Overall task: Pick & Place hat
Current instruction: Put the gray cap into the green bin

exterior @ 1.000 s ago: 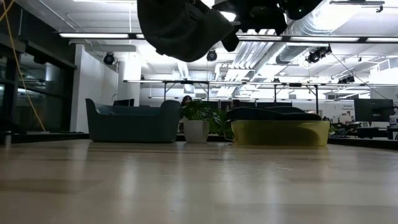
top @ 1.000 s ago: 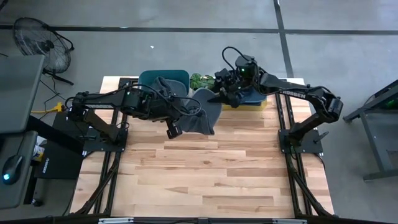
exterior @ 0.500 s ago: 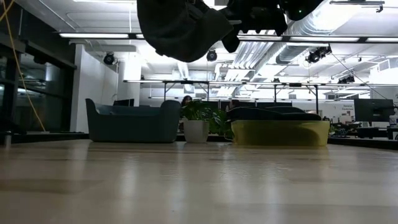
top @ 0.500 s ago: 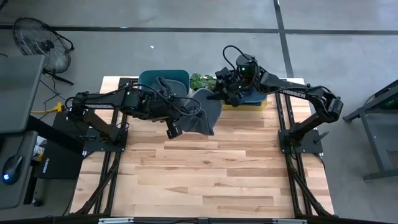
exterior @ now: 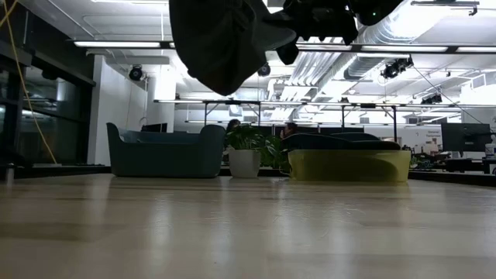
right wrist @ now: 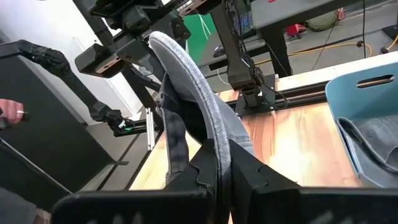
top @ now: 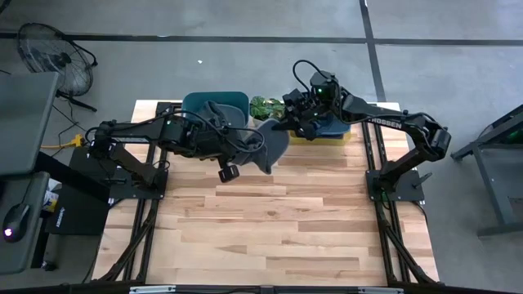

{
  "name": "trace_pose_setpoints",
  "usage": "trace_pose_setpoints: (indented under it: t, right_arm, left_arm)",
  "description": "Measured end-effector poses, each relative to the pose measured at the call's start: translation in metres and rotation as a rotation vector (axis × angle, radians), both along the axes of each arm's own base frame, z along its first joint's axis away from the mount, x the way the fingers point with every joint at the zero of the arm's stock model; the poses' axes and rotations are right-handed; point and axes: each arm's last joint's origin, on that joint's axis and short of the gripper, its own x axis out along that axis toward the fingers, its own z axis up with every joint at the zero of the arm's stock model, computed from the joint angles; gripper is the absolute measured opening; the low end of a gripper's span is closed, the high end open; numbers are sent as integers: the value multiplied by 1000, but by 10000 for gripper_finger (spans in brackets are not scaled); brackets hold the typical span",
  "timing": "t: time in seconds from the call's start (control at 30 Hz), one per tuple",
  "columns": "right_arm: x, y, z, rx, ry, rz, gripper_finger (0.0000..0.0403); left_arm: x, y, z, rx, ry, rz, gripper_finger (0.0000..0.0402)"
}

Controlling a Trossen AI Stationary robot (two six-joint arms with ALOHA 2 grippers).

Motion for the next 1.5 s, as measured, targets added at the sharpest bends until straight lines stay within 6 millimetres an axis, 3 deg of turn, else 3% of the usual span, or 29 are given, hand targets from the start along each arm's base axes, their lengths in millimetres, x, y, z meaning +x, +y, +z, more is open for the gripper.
trace_pose_setpoints:
  t: [0.27, 0.6, 0.77, 1.0, 1.1, 1.23, 1.5]
  right_arm:
    - [-1, -3, 0, 0, 5, -33, 5]
    - [-12, -23, -1, 50, 31, -131, 5]
    - [-20, -36, 1, 110, 47, -249, 5]
    - [-25, -47, 2, 205, 68, -410, 5]
    - [-29, -52, 2, 203, 66, -433, 5]
    - [-40, -66, 2, 208, 60, -465, 5]
    - [-62, -88, 2, 202, 50, -486, 5]
  left_arm:
    - [0, 2, 1, 68, -6, 42, 47]
    - [1, 6, 4, 188, -34, 100, 201]
    - [1, 9, 7, 328, -49, 186, 247]
    - [-12, 18, 4, 455, -11, 395, 254]
    - [-20, 27, -3, 385, 40, 472, 254]
    - [-16, 39, -19, 314, 83, 507, 254]
    - [-13, 62, -55, 185, 45, 537, 254]
